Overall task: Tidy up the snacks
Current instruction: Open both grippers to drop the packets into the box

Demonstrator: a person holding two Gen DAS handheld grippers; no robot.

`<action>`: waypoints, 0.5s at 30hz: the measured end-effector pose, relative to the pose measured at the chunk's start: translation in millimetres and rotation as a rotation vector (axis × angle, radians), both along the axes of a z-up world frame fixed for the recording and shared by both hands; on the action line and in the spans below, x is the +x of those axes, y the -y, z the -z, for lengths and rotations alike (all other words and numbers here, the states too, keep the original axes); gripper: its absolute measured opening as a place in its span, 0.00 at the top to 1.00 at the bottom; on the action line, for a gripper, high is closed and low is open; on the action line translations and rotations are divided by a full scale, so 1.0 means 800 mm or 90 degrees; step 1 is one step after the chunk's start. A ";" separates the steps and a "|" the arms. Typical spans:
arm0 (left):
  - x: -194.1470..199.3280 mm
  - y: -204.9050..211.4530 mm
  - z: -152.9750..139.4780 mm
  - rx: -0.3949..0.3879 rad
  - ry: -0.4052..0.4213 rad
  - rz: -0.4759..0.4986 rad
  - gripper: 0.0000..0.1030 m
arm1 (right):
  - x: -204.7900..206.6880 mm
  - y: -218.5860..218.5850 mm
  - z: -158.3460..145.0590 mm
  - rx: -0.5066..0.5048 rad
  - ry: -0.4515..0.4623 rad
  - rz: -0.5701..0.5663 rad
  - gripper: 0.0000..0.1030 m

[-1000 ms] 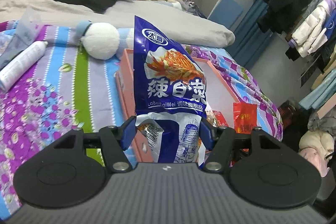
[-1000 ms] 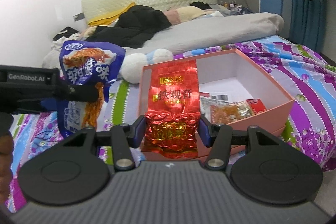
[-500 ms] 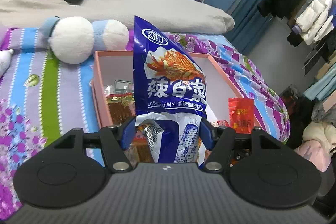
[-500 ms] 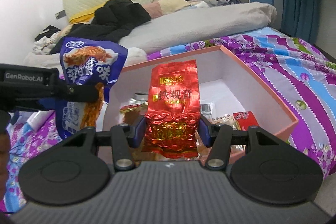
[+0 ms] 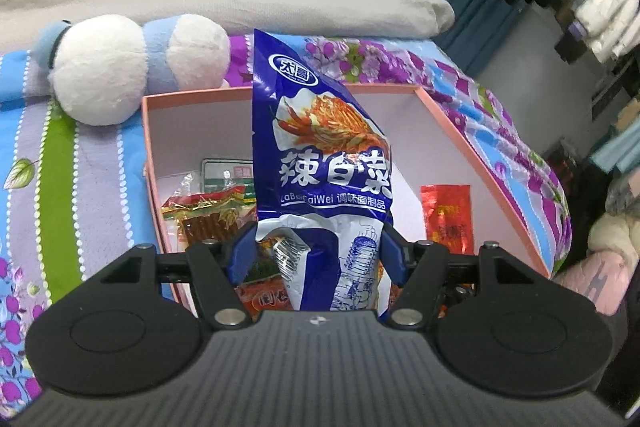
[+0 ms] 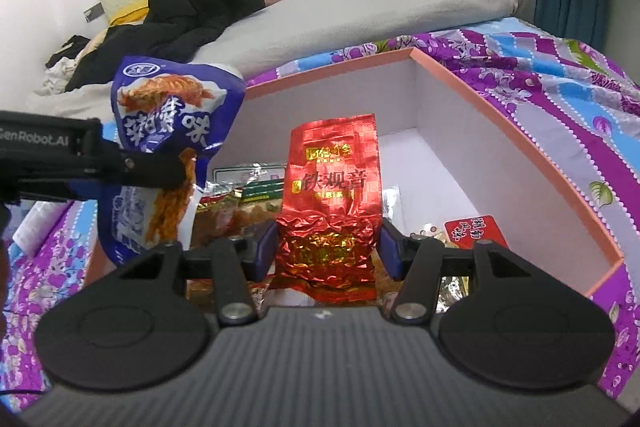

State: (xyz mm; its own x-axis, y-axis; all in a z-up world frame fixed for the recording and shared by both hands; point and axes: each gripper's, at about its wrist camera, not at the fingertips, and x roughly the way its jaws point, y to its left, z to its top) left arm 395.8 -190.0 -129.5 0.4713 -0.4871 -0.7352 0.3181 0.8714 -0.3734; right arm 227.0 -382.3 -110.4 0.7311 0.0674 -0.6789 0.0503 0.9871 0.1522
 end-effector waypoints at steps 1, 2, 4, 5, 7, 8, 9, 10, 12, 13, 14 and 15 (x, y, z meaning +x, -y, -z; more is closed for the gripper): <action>0.003 0.001 0.001 -0.002 -0.006 0.011 0.23 | 0.003 0.001 0.002 0.001 -0.006 0.002 0.44; 0.005 0.000 0.000 -0.005 -0.008 0.011 0.16 | 0.005 0.003 0.005 0.005 -0.017 0.007 0.44; 0.007 -0.001 -0.004 -0.002 0.003 -0.001 0.12 | 0.008 0.009 0.008 0.023 -0.029 0.010 0.43; 0.006 -0.002 -0.007 0.001 0.005 -0.001 0.12 | 0.008 0.011 0.008 0.029 -0.030 0.011 0.40; 0.004 -0.004 -0.013 0.003 0.008 -0.001 0.12 | 0.004 0.013 0.004 0.023 -0.025 0.019 0.27; -0.002 -0.005 -0.018 0.003 0.013 -0.001 0.12 | 0.001 0.013 0.001 0.021 -0.022 0.024 0.27; -0.007 -0.007 -0.024 0.004 0.019 0.000 0.12 | -0.002 0.013 -0.002 0.023 -0.020 0.026 0.27; -0.014 -0.009 -0.030 0.005 0.024 0.000 0.12 | -0.006 0.013 -0.006 0.027 -0.015 0.027 0.27; -0.028 -0.015 -0.046 0.005 0.037 -0.003 0.12 | -0.016 0.012 -0.016 0.029 -0.006 0.029 0.27; -0.037 -0.018 -0.055 0.003 0.044 -0.004 0.12 | -0.021 0.010 -0.022 0.028 0.000 0.030 0.27; -0.046 -0.021 -0.064 0.001 0.052 -0.005 0.12 | -0.027 0.009 -0.029 0.028 0.006 0.029 0.27; -0.056 -0.024 -0.074 0.000 0.060 -0.005 0.12 | -0.033 0.007 -0.036 0.029 0.013 0.028 0.27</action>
State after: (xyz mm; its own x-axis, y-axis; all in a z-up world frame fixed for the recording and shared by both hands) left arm 351.3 -171.2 -70.4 0.5423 -0.4834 -0.6872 0.3447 0.8739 -0.3427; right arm 200.4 -387.5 -81.5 0.7480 0.0646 -0.6605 0.0904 0.9761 0.1978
